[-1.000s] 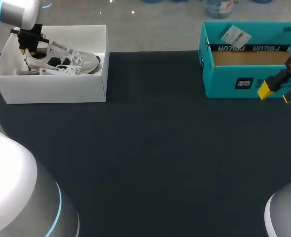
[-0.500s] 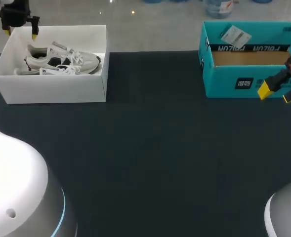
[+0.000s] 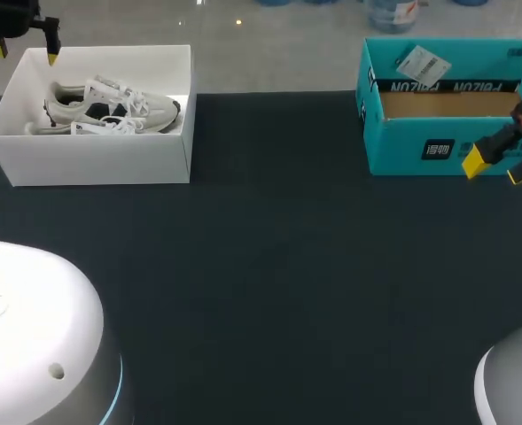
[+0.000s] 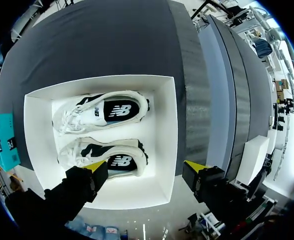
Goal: Take the shoe out of the shoebox, open the shoe tongue, remove and reinsert the insole, then place the shoe into the shoebox
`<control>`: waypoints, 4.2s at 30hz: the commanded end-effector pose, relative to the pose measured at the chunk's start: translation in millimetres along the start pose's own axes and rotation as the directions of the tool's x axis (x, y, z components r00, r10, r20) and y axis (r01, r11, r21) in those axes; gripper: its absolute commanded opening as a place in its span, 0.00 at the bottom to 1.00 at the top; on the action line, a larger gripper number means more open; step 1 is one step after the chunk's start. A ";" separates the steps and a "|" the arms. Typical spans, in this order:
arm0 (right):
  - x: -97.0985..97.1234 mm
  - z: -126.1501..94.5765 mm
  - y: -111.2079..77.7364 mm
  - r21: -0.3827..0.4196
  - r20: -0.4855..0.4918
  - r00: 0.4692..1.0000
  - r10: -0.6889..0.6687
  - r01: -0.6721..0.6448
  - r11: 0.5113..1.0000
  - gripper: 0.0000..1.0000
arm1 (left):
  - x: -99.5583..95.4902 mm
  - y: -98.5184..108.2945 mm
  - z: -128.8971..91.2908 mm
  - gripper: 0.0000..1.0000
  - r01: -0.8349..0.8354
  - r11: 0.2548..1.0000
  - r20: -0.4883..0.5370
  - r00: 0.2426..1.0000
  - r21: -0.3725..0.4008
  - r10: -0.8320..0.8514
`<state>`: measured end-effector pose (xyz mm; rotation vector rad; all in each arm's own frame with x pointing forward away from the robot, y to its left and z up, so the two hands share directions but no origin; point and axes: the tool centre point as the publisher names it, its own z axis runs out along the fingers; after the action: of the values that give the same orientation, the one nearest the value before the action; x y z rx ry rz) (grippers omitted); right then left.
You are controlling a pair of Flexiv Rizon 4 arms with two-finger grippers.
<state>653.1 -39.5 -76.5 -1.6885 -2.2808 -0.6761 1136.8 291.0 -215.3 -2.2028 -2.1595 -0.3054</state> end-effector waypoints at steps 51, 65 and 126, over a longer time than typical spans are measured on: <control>-0.2 0.5 3.3 0.007 0.001 1.000 0.001 -0.001 1.000 1.00 | -2.7 -71.8 95.9 1.00 0.105 0.958 0.054 0.991 0.266 -0.123; -0.2 0.5 3.3 0.007 0.001 1.000 0.001 -0.001 1.000 1.00 | -5.9 -85.3 117.2 1.00 0.085 0.956 0.069 0.992 0.280 -0.108; -0.2 0.5 3.3 0.007 0.001 1.000 0.001 -0.001 1.000 1.00 | 16.3 -75.3 -19.7 0.00 0.097 0.993 0.118 0.988 0.065 -0.104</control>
<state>653.1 -39.3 -76.5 -1.6884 -2.2810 -0.6758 1071.5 308.6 -240.0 -2.1380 -2.3086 -0.0753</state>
